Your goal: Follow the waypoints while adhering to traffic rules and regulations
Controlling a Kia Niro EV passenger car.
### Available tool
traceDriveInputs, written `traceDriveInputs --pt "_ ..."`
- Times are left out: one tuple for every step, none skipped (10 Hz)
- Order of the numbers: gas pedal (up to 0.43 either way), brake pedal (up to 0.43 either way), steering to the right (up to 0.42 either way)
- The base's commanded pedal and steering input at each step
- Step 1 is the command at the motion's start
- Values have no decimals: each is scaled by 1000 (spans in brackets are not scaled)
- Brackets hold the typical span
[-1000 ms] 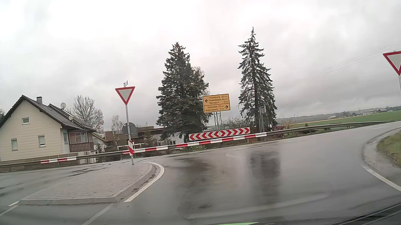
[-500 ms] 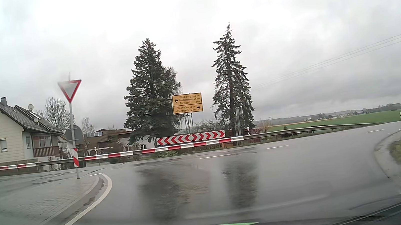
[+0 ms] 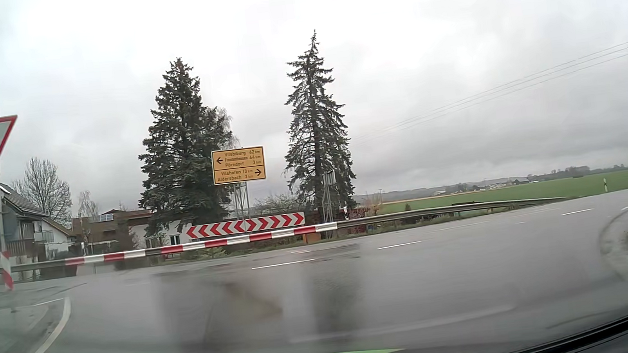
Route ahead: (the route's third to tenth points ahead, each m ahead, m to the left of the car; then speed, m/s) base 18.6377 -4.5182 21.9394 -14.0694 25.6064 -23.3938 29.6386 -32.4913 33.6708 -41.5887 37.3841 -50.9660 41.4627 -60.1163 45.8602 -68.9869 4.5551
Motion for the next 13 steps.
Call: traceDriveInputs --pt "0 79 179" --pt "0 0 187" --pt "0 0 194" --pt "0 0 199" --pt "0 0 206" --pt "0 0 214" --pt "0 0 222" --pt "0 0 230" --pt "0 0 237" --pt "0 0 246" --pt "20 0 254" --pt "87 0 257" --pt "110 0 260"
